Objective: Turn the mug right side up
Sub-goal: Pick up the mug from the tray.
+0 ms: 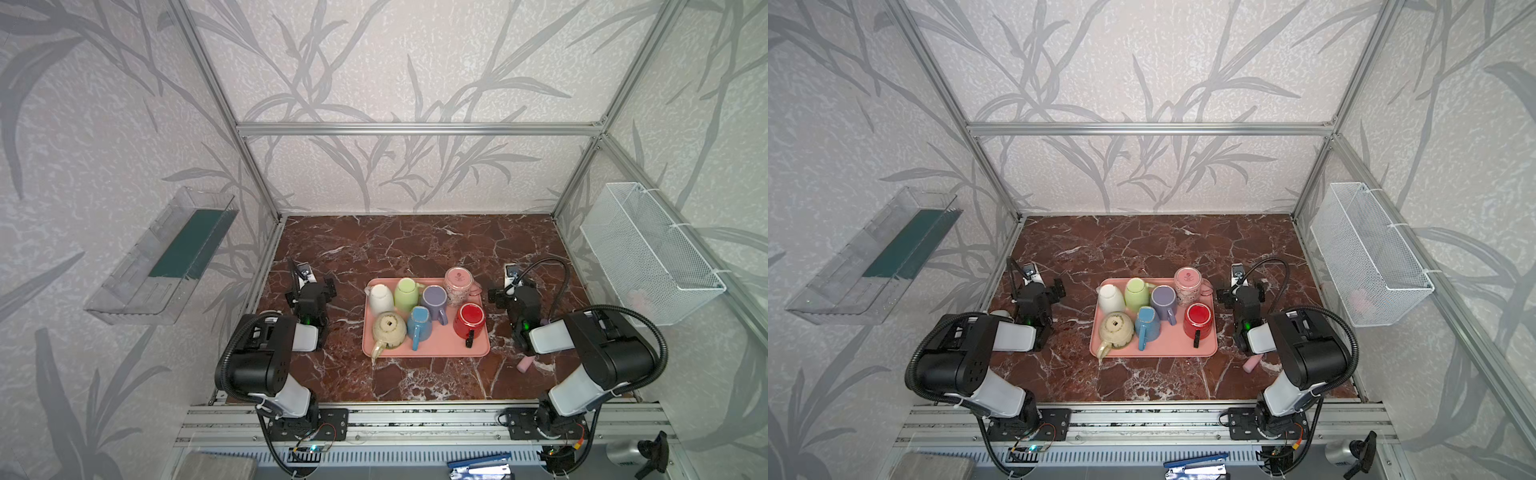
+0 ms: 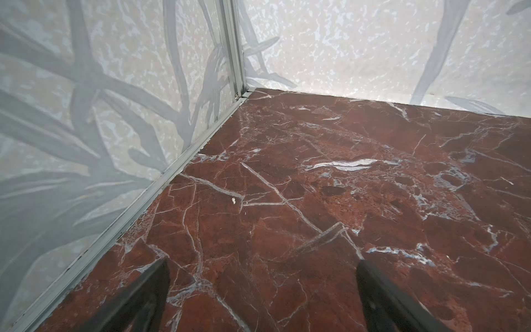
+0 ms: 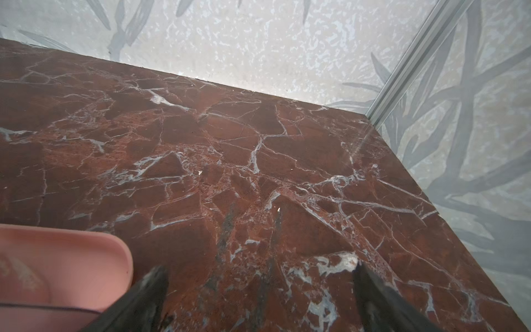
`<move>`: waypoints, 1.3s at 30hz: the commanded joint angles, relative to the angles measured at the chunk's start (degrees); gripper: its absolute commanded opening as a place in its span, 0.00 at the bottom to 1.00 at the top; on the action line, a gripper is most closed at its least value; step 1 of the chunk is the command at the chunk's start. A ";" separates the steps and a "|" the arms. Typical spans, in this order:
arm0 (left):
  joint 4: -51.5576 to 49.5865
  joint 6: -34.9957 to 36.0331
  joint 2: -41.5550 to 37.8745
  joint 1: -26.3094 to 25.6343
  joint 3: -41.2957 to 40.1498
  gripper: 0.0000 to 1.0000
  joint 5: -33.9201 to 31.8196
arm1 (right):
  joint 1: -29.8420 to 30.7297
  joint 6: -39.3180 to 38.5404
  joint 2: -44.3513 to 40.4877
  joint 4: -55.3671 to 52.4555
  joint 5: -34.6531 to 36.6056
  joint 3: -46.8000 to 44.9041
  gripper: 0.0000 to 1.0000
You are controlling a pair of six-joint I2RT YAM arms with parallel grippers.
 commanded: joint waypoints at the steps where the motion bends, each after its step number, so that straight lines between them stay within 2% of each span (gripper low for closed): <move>1: 0.71 0.96 0.42 0.13 0.85 0.99 -0.18 | -0.12 0.59 -1.12 0.47 0.81 0.65 0.99; 13: 0.49 0.72 0.37 0.18 0.95 0.99 -0.09 | -0.78 1.13 -1.33 -0.87 -0.31 1.08 0.99; 18: 0.35 0.65 0.33 0.39 0.93 0.99 0.09 | -3.78 3.03 -2.30 -5.17 -6.69 2.42 0.99; 39: -0.29 0.52 0.16 0.37 1.10 0.99 0.13 | -3.82 3.10 -2.27 -4.97 -6.83 2.42 0.99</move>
